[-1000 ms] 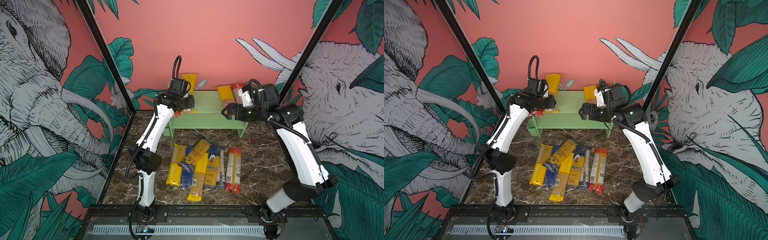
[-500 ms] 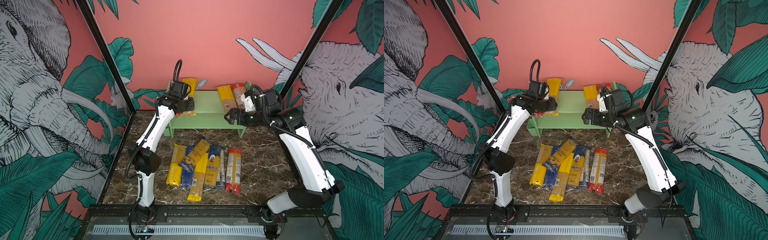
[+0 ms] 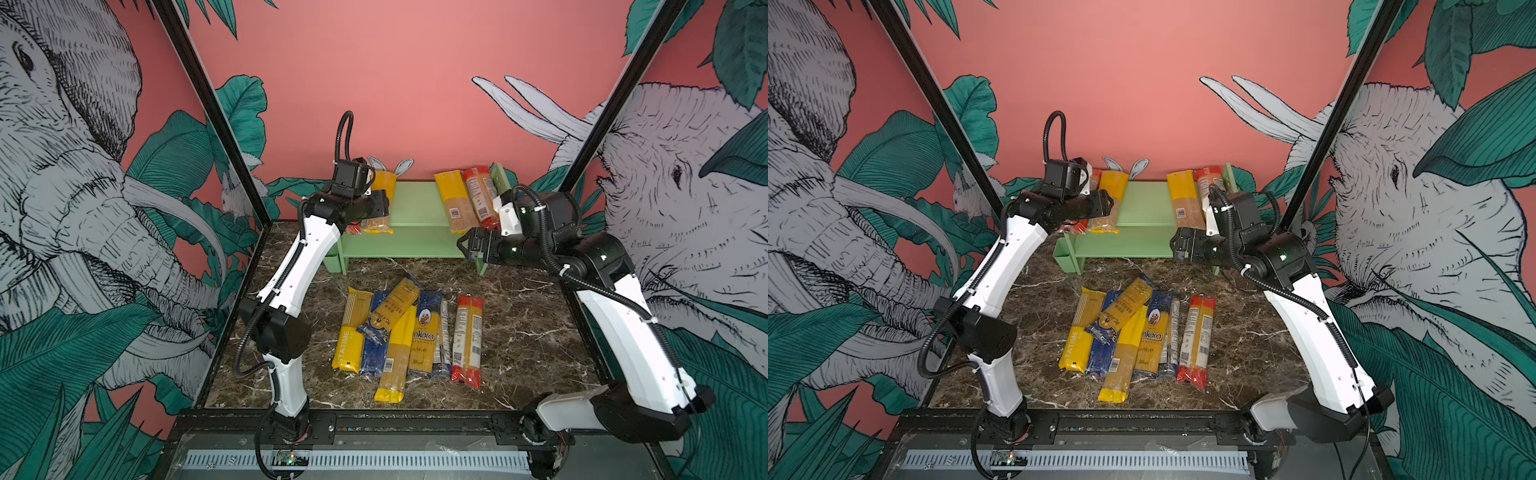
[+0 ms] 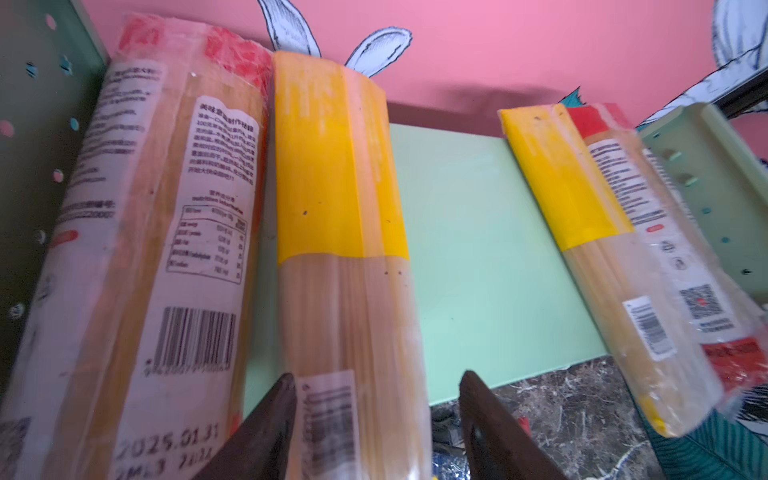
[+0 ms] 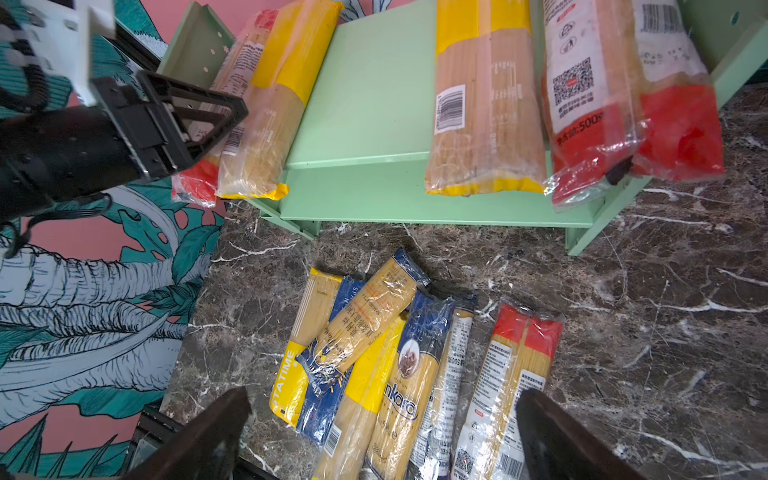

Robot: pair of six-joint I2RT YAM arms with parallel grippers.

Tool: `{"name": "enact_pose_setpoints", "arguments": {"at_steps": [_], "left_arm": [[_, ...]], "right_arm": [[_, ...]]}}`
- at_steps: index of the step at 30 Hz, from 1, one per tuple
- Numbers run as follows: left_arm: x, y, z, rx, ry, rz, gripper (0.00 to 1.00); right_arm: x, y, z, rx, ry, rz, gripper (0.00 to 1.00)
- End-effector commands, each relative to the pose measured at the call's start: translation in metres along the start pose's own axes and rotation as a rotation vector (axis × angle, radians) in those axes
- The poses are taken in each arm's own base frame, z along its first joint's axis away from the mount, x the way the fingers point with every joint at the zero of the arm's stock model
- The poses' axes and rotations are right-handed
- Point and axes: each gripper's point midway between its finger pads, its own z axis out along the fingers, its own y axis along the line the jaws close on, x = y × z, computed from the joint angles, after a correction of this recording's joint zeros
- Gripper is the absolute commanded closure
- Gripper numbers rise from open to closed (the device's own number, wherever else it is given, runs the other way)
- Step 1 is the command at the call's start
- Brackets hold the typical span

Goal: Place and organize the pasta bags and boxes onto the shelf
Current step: 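Open the left gripper and lower it to the table packs while the right draws back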

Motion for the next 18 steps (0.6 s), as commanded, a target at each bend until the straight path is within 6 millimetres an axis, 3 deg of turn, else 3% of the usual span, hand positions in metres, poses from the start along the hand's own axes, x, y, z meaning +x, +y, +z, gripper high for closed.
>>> {"name": "enact_pose_setpoints", "arguments": {"at_steps": [1,6,10,14,18], "left_arm": [[-0.019,-0.013,-0.038,0.054,-0.081,0.007,0.35],[-0.015,-0.013,-0.061,0.064,-0.099,0.009,0.35],[0.000,-0.007,-0.083,0.064,-0.102,0.013,0.34],[0.030,0.006,-0.099,0.042,-0.074,0.036,0.32],[0.075,0.019,-0.112,0.041,-0.005,0.084,0.30]], "right_arm": [[0.006,-0.007,-0.008,0.034,-0.016,0.016,0.01],[0.022,-0.013,-0.009,0.060,-0.008,0.028,0.01],[0.043,-0.019,-0.006,0.085,0.015,0.047,0.01],[0.065,-0.022,0.001,0.109,0.045,0.064,0.01],[0.085,-0.020,0.012,0.121,0.070,0.069,0.01]]}}
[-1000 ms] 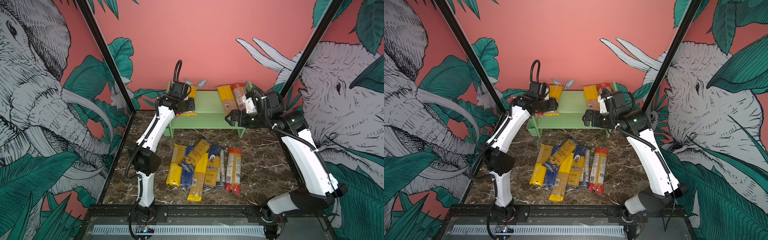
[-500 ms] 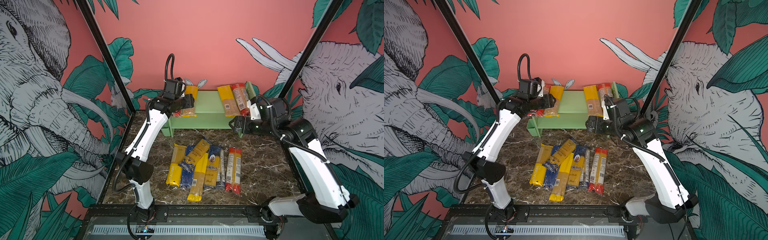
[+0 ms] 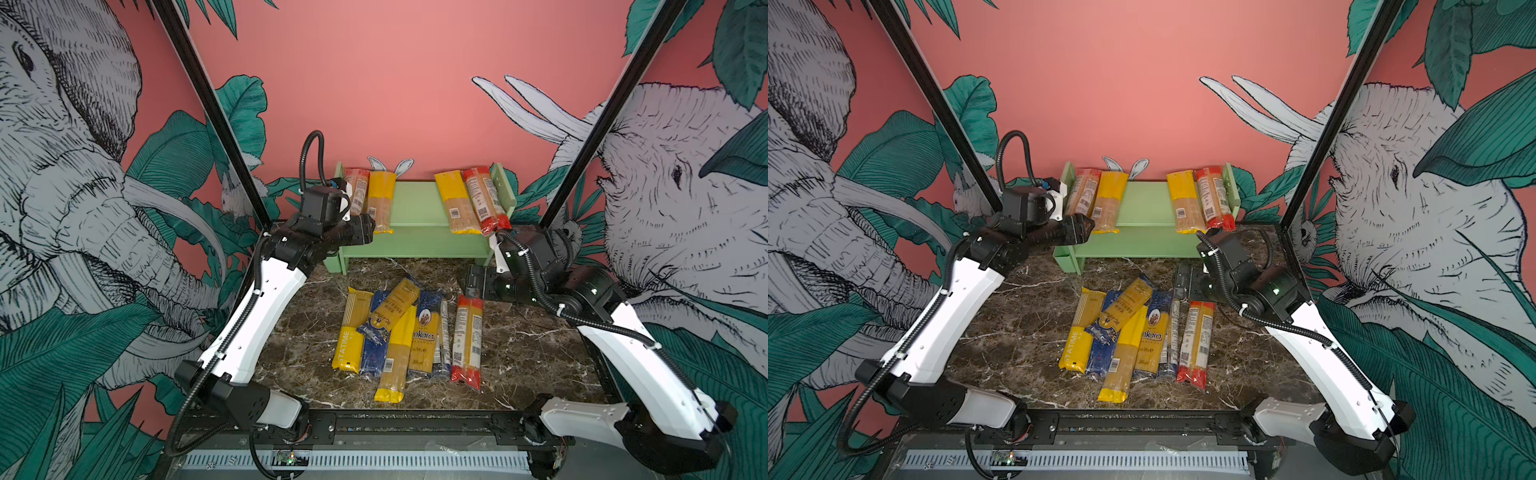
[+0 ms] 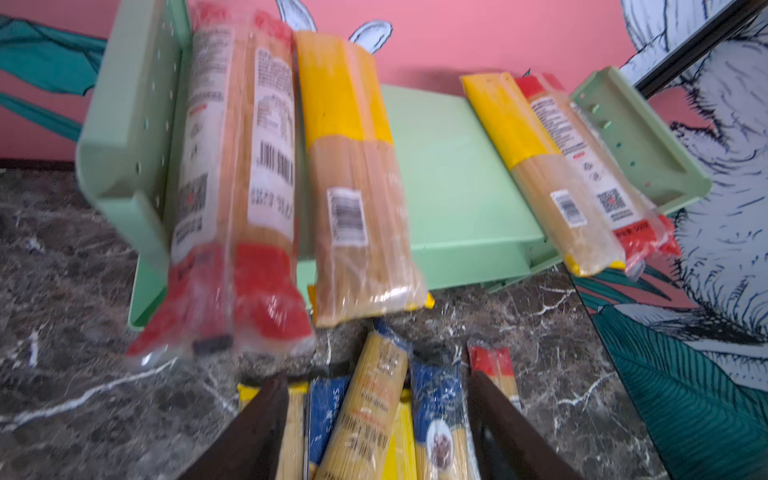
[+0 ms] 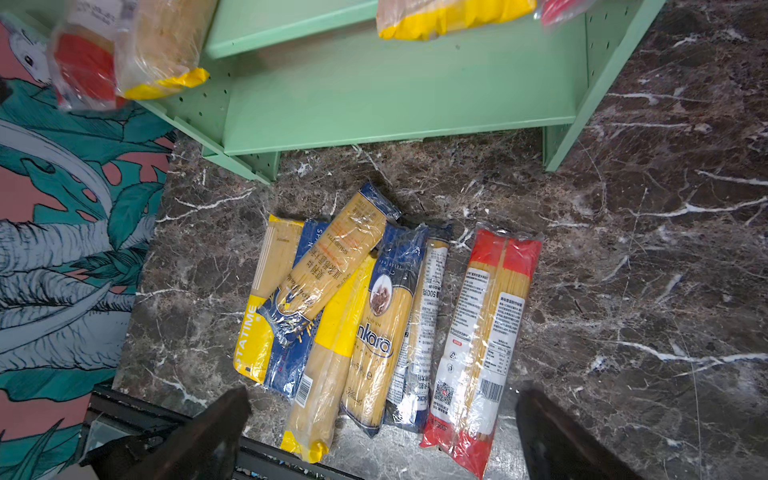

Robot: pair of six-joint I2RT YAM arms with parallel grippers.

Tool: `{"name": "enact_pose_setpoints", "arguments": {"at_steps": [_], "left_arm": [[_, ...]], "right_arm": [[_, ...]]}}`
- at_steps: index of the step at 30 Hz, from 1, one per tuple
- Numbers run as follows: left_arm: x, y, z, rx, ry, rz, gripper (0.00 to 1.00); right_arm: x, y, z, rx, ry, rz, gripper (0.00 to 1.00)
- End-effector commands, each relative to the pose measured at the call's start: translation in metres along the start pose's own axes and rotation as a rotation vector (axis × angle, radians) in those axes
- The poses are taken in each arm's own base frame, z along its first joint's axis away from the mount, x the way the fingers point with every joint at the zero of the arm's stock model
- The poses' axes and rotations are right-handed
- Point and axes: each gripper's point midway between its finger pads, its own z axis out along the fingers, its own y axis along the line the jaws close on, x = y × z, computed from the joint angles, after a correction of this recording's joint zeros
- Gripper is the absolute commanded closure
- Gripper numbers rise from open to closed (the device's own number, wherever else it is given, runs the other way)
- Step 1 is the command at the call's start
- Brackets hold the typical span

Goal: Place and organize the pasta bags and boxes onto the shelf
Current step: 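Open the left gripper and lower it to the table packs while the right draws back, then lower the left gripper onto the clear Chinese-text spaghetti pack and close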

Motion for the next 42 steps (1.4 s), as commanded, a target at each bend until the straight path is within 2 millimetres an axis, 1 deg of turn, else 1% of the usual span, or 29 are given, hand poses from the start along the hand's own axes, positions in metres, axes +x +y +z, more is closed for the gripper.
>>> {"name": "enact_pose_setpoints", "arguments": {"at_steps": [1,6,10,13,17,22,26,27,28,29,32,34,42], "left_arm": [[0.028,0.003,-0.016,0.024,0.036,0.057,0.29],[0.092,0.007,-0.022,0.097,0.159,0.091,0.25],[0.134,0.016,-0.027,0.116,0.218,0.097,0.22],[0.158,0.022,-0.029,0.125,0.229,0.095,0.20],[0.182,0.029,-0.027,0.125,0.246,0.089,0.17],[0.212,0.036,-0.016,0.106,0.296,0.105,0.16],[0.231,0.037,-0.007,0.066,0.323,0.160,0.13],[0.234,0.039,-0.003,0.046,0.319,0.176,0.10],[0.235,0.037,-0.002,0.036,0.316,0.194,0.03],[0.234,0.039,-0.002,0.018,0.319,0.201,0.01],[0.231,0.042,0.004,-0.008,0.298,0.196,0.01],[0.233,0.042,0.010,-0.010,0.301,0.186,0.01],[0.250,0.040,0.034,-0.003,0.357,0.168,0.01]], "right_arm": [[0.004,0.002,0.005,0.014,-0.031,0.051,0.01],[0.021,0.010,0.014,0.017,-0.002,0.046,0.01],[0.033,0.015,0.018,0.022,0.039,0.026,0.01],[0.040,0.018,0.023,0.023,0.076,0.011,0.01],[0.045,0.030,0.029,-0.007,0.102,-0.016,0.01],[0.049,0.040,0.037,-0.045,0.122,-0.022,0.01],[0.051,0.038,0.035,-0.046,0.125,-0.030,0.01],[0.054,0.036,0.035,-0.041,0.134,-0.036,0.01],[0.055,0.034,0.033,-0.036,0.137,-0.041,0.01],[0.056,0.032,0.032,-0.030,0.141,-0.047,0.01],[0.056,0.027,0.027,-0.016,0.138,-0.058,0.01],[0.055,0.022,0.022,-0.013,0.125,-0.056,0.01],[0.059,-0.001,0.007,0.033,0.109,-0.071,0.01]]}}
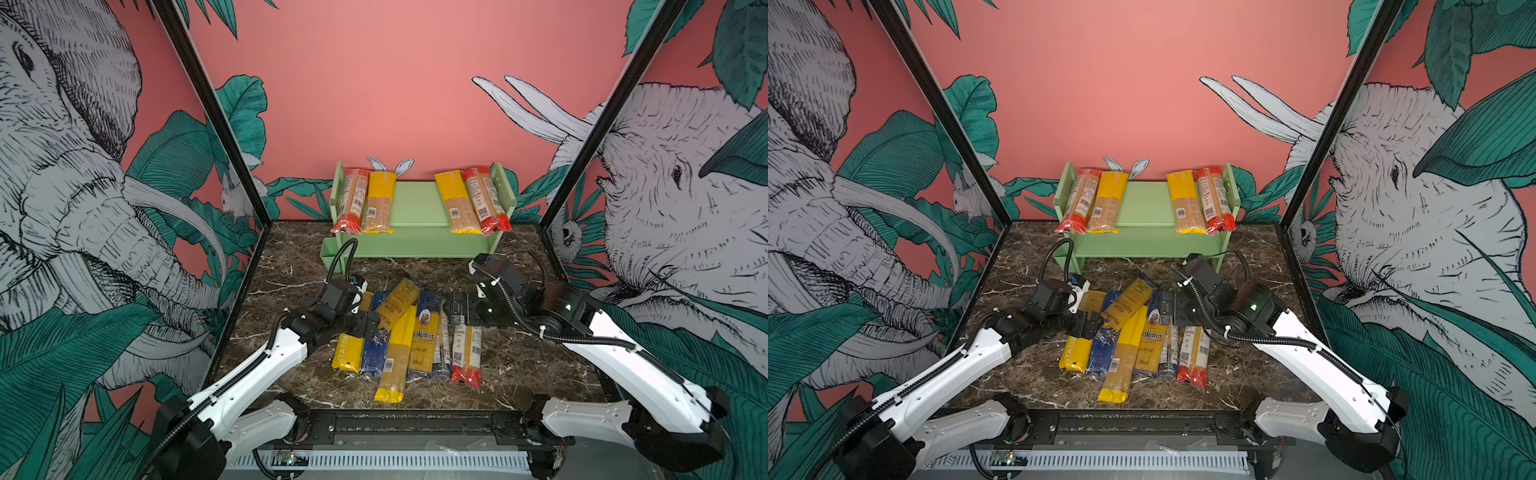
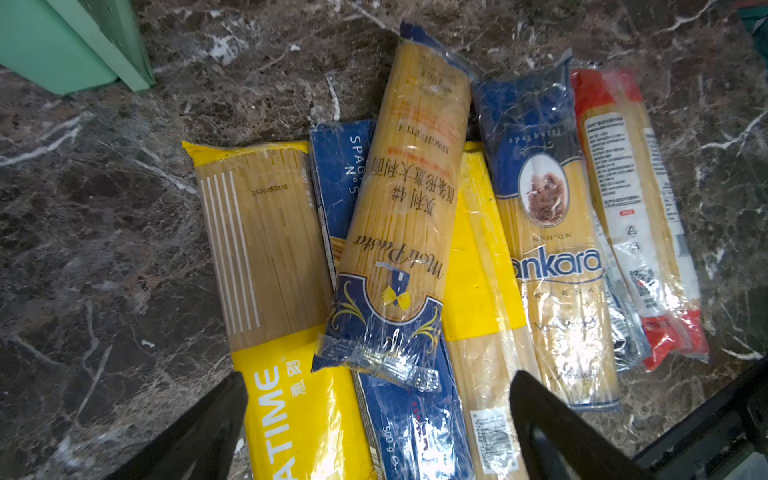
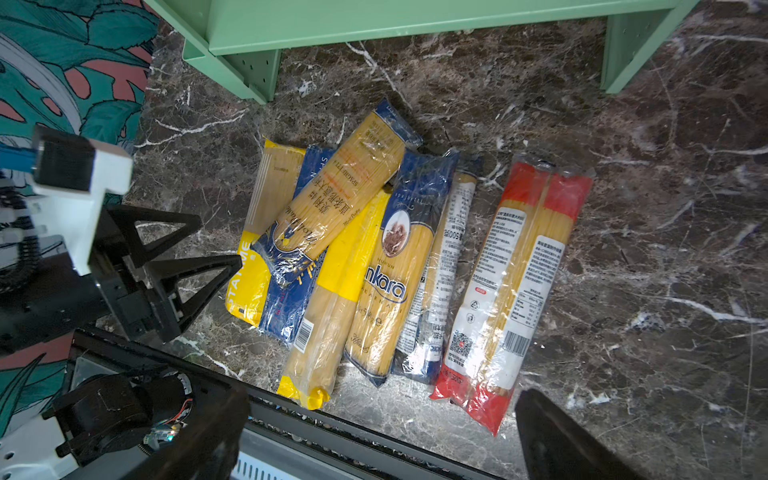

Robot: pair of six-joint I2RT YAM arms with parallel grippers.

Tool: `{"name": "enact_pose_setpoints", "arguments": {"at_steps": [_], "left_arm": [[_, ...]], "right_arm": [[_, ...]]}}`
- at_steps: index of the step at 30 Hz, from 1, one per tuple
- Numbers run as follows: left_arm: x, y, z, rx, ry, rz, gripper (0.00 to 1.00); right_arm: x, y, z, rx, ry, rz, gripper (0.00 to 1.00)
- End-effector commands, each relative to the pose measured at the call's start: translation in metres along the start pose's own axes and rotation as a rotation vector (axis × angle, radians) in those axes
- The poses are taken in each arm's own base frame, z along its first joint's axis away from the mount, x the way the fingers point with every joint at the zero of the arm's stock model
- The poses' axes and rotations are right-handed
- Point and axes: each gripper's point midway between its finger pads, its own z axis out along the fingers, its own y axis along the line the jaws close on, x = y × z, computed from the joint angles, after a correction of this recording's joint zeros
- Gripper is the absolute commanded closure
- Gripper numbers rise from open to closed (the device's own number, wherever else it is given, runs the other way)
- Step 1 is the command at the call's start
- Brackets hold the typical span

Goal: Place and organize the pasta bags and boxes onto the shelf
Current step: 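Lower the left gripper onto the clear Chinese-text spaghetti pack and close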

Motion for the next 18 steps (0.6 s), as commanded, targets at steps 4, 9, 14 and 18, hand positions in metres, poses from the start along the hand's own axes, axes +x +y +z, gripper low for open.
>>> {"name": "enact_pose_setpoints", "arguments": {"at_steps": [4,9,14,18], "left_arm": [[0.001,0.005,0.013,-0.048,-0.014,0.005,0.01],[0.002,0.012,0.015,-0.114,-0.013,0.048,0.01],[0.012,0.012,0.028,-0.122,0.043,0.063,0.01],[0.020,0.005,0.037,-0.111,0.075,0.092,0.01]], "right_arm": [[0.004,-0.021,-0.009,0.049,0.007,-0.013,0.01],[0.003,-0.021,-0.008,0.017,0.014,0.008,0.01],[0.010,-0.025,-0.002,0.016,0.036,0.019,0.01],[0.014,-0.030,-0.001,0.013,0.028,0.043,0.01]]}}
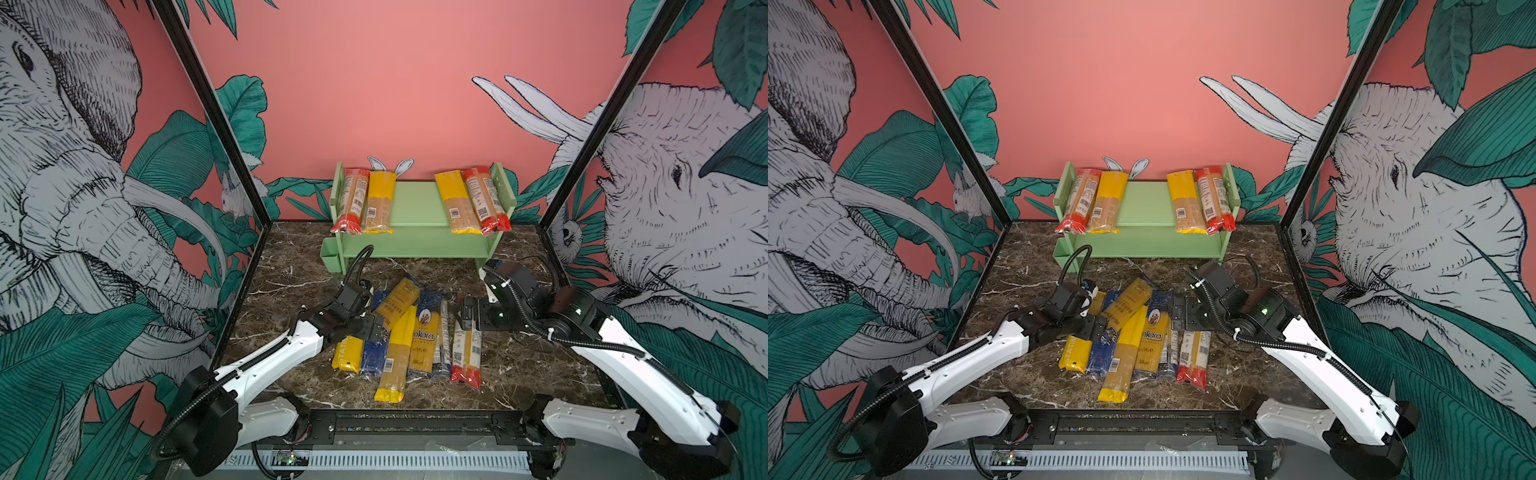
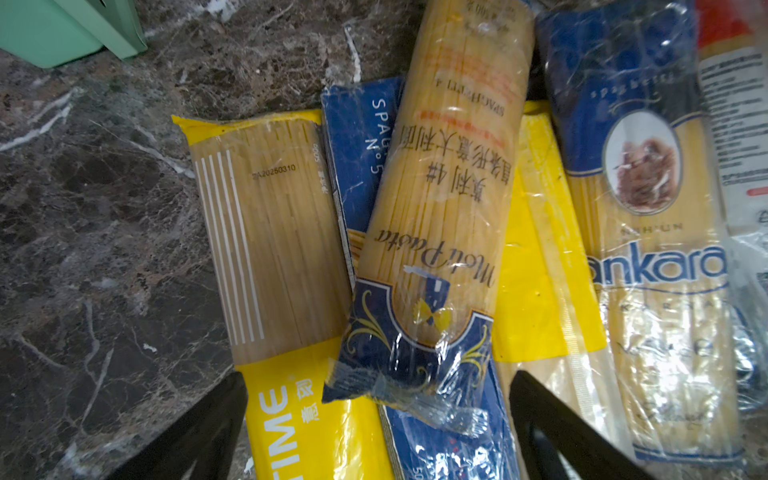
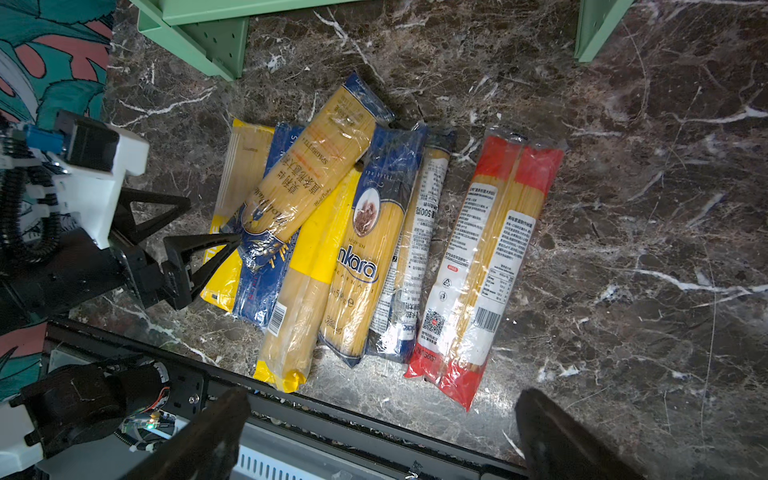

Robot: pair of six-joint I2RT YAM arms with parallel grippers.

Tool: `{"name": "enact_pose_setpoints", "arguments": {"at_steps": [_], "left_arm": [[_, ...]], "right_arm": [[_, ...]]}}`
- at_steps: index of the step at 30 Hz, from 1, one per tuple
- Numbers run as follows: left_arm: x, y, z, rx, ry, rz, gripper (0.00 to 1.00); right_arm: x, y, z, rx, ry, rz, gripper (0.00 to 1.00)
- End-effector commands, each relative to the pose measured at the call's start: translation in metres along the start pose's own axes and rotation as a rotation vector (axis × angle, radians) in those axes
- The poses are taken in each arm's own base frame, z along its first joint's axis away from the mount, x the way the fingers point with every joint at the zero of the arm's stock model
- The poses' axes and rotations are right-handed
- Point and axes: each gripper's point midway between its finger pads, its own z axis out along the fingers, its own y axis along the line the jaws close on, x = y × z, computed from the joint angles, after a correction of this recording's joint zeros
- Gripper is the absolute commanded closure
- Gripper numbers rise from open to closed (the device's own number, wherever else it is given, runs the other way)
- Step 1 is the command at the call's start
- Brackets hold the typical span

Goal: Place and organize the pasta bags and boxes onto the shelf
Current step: 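Lower the left gripper onto the clear Chinese-text spaghetti pack and close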

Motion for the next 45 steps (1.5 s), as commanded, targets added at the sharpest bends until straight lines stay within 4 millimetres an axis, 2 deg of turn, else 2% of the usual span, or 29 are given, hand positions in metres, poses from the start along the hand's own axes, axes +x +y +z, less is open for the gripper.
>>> {"name": "enact_pose_setpoints", "arguments": {"at_steps": [1,5,7,13,28,38,42,44,45], "left_arm": [[0.005,-0.010,0.005,0.008,0.009,0.049,0.01],[0.007,-0.018,0.013,0.028,0.026,0.076,0.01],[0.006,-0.020,0.017,0.032,0.033,0.091,0.01],[0.005,-0.021,0.030,0.012,0.051,0.128,0.01],[-0.011,-0.029,0.063,0.003,0.061,0.216,0.01],[0.003,-0.028,0.085,0.001,0.109,0.222,0.02],[0.009,-0.027,0.091,-0.005,0.132,0.215,0.06],[0.013,-0.026,0.093,-0.008,0.146,0.208,0.14],[0.014,-0.026,0.094,-0.011,0.152,0.206,0.22]], "right_arm": [[0.002,-0.002,-0.005,-0.023,-0.021,0.034,0.01],[0.004,-0.006,-0.006,-0.030,-0.034,0.062,0.01],[0.012,-0.013,0.000,-0.009,-0.019,0.073,0.01],[0.018,-0.022,-0.002,0.000,-0.031,0.097,0.01],[0.018,-0.033,0.000,0.039,-0.030,0.089,0.01],[0.013,-0.036,-0.004,0.046,-0.043,0.100,0.01],[0.013,-0.037,-0.007,0.048,-0.049,0.104,0.01],[0.013,-0.038,-0.007,0.046,-0.051,0.108,0.01],[0.014,-0.038,-0.008,0.044,-0.053,0.111,0.01]]}}
